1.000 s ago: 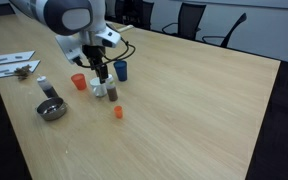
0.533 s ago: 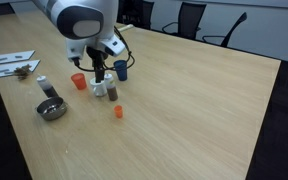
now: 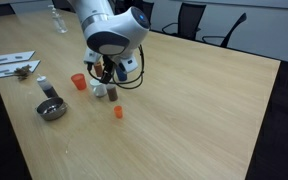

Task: Move the bottle on the right backwards

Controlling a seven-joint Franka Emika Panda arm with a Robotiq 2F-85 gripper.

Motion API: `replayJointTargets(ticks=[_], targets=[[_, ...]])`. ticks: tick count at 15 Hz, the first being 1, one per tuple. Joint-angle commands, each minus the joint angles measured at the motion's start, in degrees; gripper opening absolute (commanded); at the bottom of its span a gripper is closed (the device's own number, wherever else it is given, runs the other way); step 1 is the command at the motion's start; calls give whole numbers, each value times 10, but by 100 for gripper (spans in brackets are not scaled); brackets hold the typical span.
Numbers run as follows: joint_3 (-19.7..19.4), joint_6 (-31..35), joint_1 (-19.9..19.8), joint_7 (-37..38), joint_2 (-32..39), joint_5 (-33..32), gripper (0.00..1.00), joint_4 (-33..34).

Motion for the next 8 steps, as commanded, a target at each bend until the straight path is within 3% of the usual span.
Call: replayJointTargets(ticks=[1,8], targets=[[11,-33,-17,27,46,74,100,45],[5,-46,-19,36,122,157,100,116]])
